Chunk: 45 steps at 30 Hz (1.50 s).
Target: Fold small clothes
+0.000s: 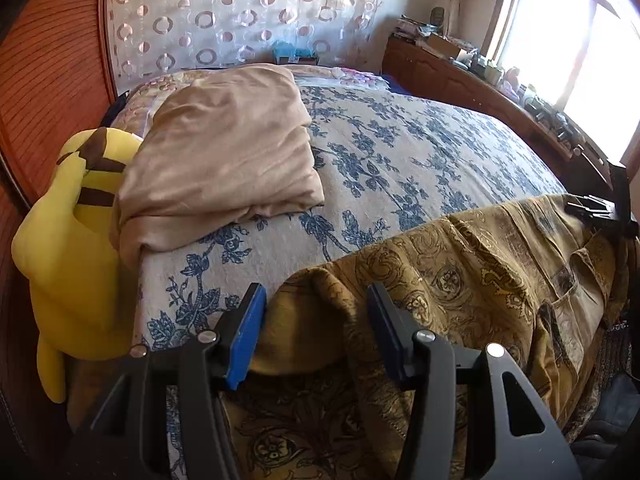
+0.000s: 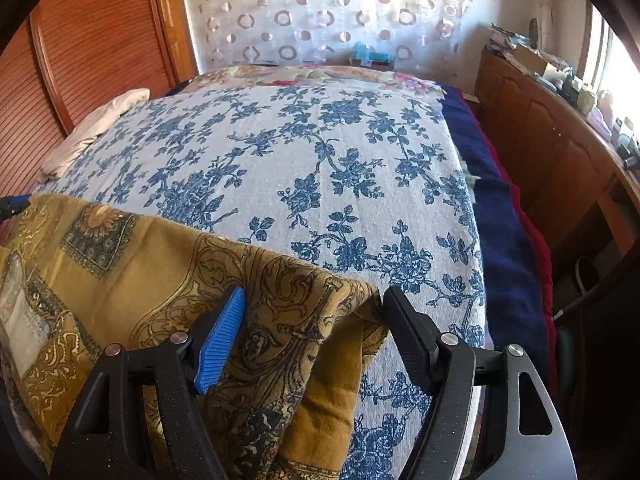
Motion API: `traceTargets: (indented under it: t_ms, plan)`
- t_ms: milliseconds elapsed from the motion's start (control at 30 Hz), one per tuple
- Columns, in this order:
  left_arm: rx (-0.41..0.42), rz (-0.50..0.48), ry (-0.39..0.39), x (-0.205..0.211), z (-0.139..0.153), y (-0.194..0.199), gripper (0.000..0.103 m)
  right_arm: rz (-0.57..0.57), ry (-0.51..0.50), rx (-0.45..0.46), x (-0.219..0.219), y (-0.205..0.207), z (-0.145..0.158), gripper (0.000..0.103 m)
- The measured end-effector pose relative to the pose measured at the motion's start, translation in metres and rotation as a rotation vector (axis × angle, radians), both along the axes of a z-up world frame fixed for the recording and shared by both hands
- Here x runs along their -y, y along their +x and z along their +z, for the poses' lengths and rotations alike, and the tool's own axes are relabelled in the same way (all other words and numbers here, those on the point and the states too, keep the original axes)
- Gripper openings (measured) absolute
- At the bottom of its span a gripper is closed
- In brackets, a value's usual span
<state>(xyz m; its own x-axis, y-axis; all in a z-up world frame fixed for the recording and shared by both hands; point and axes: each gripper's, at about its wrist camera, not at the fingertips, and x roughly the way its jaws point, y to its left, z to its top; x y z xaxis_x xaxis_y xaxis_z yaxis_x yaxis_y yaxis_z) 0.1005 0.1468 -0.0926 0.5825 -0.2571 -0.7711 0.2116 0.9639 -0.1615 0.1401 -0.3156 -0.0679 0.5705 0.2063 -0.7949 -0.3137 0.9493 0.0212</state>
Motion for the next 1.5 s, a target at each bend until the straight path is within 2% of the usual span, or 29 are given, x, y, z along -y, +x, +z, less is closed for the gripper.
traceTargets:
  t_ms: [167, 200, 367, 400, 467, 500, 533, 567, 667, 767, 967, 1033, 1100, 1233, 1367, 1500]
  plan:
    - [-0.002, -0.032, 0.006, 0.008, -0.001, -0.003, 0.051, -0.023, -0.021, 0.009, 0.003, 0.003, 0.001, 0.075]
    - [0.003, -0.036, 0.013, 0.009, -0.001, -0.004, 0.048, -0.031, -0.020, 0.006, 0.004, 0.004, 0.000, 0.076]
    - [0.019, -0.077, -0.027, 0.012, 0.002, -0.011, 0.018, -0.026, 0.000, 0.005, 0.005, 0.004, -0.001, 0.074]
    - [0.022, -0.079, -0.031, 0.013, 0.003, -0.012, 0.014, -0.023, 0.002, 0.005, 0.005, 0.003, -0.001, 0.069]
    - [0.036, -0.078, -0.039, 0.013, 0.008, -0.017, 0.011, 0.007, 0.014, 0.002, 0.001, -0.002, 0.001, 0.040]
    - [0.047, -0.084, -0.049, 0.014, 0.013, -0.020, 0.009, 0.025, 0.024, -0.008, -0.002, -0.005, 0.002, 0.030]
    - [0.061, -0.087, -0.055, 0.015, 0.017, -0.024, 0.007, 0.045, 0.044, -0.027, -0.003, -0.007, 0.003, 0.010]
    - [0.078, -0.089, -0.054, 0.017, 0.023, -0.029, 0.007, 0.071, 0.071, -0.049, -0.006, -0.010, 0.005, 0.010]
    - [0.132, -0.059, -0.050, 0.019, 0.044, -0.040, 0.007, 0.100, 0.052, -0.022, -0.014, -0.025, 0.016, 0.007]
    - [0.197, -0.079, -0.031, 0.023, 0.059, -0.051, 0.006, 0.107, 0.097, 0.043, -0.012, -0.042, 0.040, 0.007]
    - [0.318, -0.083, -0.077, 0.021, 0.104, -0.081, 0.005, 0.093, 0.181, 0.177, -0.002, -0.074, 0.100, 0.007]
    - [0.353, -0.092, -0.070, 0.026, 0.119, -0.092, 0.004, 0.103, 0.181, 0.221, -0.003, -0.089, 0.122, 0.007]
    - [0.396, -0.106, -0.028, 0.035, 0.135, -0.103, 0.004, 0.110, 0.173, 0.256, -0.004, -0.101, 0.140, 0.006]
    - [0.488, -0.108, -0.057, 0.035, 0.173, -0.121, 0.004, 0.122, 0.145, 0.327, -0.006, -0.122, 0.173, 0.006]
    - [0.584, -0.105, -0.086, 0.032, 0.212, -0.144, 0.004, 0.124, 0.173, 0.405, -0.002, -0.142, 0.211, 0.006]
    - [0.652, -0.085, -0.096, 0.025, 0.238, -0.160, 0.004, 0.146, 0.174, 0.486, -0.002, -0.164, 0.248, 0.006]
